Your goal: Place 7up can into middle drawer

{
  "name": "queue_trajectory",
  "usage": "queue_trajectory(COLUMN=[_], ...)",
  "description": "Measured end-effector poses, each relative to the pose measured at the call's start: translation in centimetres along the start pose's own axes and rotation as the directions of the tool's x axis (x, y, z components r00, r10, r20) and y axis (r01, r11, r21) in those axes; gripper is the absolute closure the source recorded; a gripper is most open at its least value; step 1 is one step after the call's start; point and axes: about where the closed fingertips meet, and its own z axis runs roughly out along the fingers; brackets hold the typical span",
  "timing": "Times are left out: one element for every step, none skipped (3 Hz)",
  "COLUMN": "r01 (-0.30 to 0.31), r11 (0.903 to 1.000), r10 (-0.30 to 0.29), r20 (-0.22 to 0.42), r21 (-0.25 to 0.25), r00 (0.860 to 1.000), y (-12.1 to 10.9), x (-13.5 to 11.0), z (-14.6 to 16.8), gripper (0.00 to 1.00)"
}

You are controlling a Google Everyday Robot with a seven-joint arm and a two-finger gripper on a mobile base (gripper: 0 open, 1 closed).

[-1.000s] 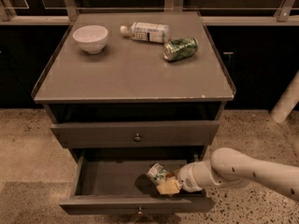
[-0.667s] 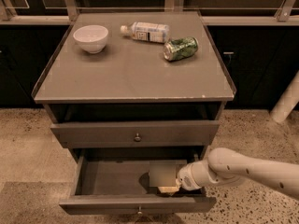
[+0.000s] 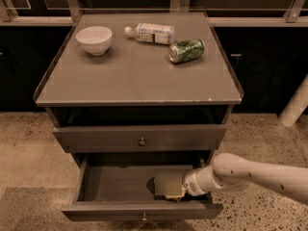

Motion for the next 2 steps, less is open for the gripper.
queue_trajectory(r01=[-0.011, -0.011], r11=[0.9999, 0.9999], r10=[0.011, 0.011], r20=[-0.013, -0.013], r21=[-0.005, -0.005], r00=[1.000, 1.000], y=[-0.48, -0.47], x=[0.36, 0.36], z=[0.15, 0.15], gripper=[0.82, 0.58])
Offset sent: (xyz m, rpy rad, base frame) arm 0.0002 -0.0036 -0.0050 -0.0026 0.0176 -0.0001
